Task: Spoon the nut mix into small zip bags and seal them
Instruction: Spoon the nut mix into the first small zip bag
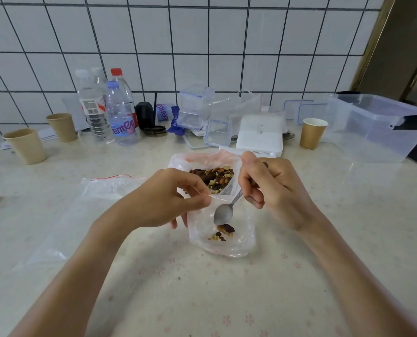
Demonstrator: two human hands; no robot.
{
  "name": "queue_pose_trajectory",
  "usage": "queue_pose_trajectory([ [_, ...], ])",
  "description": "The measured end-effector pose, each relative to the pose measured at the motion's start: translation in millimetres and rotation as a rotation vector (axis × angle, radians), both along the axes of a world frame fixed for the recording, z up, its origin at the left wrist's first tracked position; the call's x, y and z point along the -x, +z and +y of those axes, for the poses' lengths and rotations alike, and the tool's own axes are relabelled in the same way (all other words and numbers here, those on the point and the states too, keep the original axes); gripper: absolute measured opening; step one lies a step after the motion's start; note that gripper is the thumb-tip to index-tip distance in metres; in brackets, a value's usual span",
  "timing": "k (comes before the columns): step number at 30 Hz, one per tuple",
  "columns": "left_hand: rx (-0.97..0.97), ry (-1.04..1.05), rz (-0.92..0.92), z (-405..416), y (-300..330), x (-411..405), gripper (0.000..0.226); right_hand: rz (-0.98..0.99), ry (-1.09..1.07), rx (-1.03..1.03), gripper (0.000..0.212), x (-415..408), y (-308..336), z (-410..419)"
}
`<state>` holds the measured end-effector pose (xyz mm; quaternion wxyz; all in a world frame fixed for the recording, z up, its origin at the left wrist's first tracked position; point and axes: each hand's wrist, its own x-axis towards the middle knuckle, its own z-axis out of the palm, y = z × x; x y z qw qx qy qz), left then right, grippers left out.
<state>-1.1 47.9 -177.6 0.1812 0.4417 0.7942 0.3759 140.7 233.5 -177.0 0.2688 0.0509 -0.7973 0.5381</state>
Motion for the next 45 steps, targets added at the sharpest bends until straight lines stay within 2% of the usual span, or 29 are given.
queue_pose_trajectory([
  [4,0.058,0.021,0.080,2,-5,1,0.005,0.008,0.011,0.006,0.061,4,-5,-1],
  [7,0.073,0.027,0.098,2,-8,3,0.005,-0.016,-0.003,0.098,0.060,9,-7,0],
  [13,0.030,0.086,0.089,-1,-7,7,0.019,-0.069,-0.271,0.527,0.061,19,-9,15],
  [17,0.008,0.188,0.142,-1,-4,14,0.020,-0.087,-0.354,0.767,0.055,24,-14,25],
  [20,-0.086,0.367,0.217,0,-8,23,0.025,-0.065,-0.401,0.700,0.050,27,-17,28],
  [25,-0.139,0.644,0.324,8,-26,37,0.034,-0.098,-0.420,0.378,0.052,31,-23,23],
  [28,-0.084,0.648,0.323,13,-42,39,0.047,-0.089,-0.409,0.205,0.051,30,-28,17],
  [31,-0.041,0.601,0.191,17,-51,41,0.060,-0.080,-0.427,0.074,0.049,30,-31,15],
  [33,-0.031,0.589,0.114,19,-51,41,0.057,-0.095,-0.424,0.046,0.046,31,-33,14],
  [37,-0.031,0.597,0.093,18,-53,40,0.038,-0.136,-0.370,0.026,0.042,34,-38,11],
  [40,-0.076,0.594,0.024,19,-50,36,0.032,-0.176,-0.341,0.025,0.041,36,-39,11],
  [45,-0.195,0.537,-0.005,22,-46,27,0.027,-0.294,-0.277,0.181,0.035,38,-39,9],
])
